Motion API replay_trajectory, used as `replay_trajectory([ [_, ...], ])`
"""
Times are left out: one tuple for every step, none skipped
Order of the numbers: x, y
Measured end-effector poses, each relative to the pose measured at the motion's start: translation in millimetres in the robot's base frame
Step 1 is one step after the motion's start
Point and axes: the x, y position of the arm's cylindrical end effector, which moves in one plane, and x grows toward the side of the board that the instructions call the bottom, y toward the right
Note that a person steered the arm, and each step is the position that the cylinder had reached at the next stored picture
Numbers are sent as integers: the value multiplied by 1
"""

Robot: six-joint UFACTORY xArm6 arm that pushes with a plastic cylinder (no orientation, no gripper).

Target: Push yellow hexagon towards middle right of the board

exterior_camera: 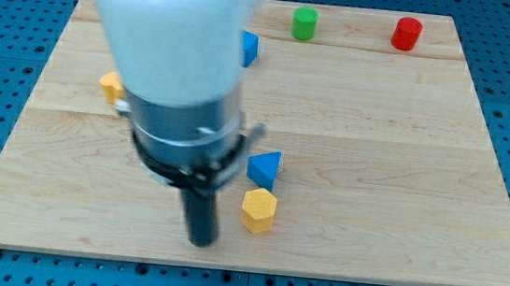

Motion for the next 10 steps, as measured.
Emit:
replay_trajectory([
  [-27, 20],
  [-49, 58],
  [-50, 108],
  [-68, 132],
  [-90, 150],
  [-79, 172],
  [-76, 195],
  [-107, 200],
  [-143, 200],
  [-133, 192],
])
